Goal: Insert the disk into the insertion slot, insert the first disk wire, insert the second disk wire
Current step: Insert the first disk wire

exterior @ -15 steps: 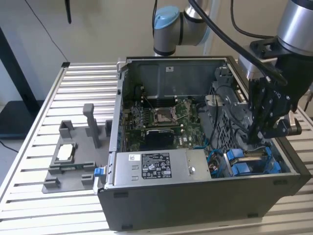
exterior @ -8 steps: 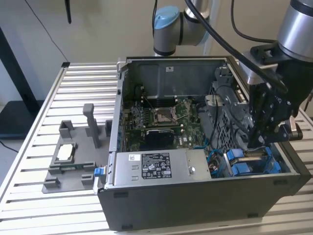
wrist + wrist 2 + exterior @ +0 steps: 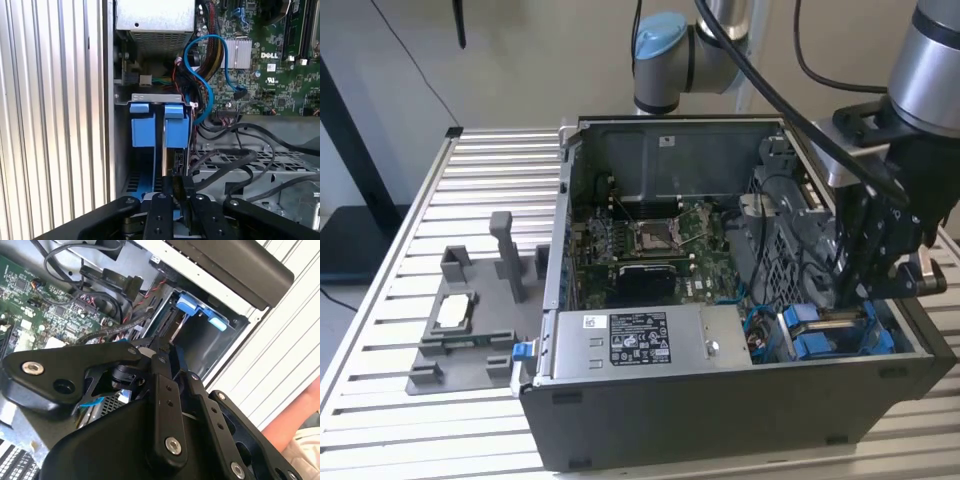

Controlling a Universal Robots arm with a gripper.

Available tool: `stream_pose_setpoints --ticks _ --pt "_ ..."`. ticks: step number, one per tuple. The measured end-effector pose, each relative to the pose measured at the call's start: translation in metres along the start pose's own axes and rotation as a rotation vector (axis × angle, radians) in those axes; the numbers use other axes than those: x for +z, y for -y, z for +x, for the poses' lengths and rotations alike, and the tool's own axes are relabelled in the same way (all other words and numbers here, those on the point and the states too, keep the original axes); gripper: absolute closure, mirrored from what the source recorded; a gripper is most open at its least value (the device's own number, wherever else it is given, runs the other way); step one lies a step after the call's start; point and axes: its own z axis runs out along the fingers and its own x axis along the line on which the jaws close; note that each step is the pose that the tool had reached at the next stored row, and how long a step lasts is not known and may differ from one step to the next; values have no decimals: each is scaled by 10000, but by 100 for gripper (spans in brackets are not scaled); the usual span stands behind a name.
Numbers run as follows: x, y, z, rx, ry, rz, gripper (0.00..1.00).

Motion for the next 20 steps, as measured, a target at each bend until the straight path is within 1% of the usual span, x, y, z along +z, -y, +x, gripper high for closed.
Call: stream_pose_setpoints --ticks 1,2,20 --pt "3 7 6 1 1 20 81" --pt "4 12 9 1 4 23 81" --pt "9 42 14 2 6 24 81"
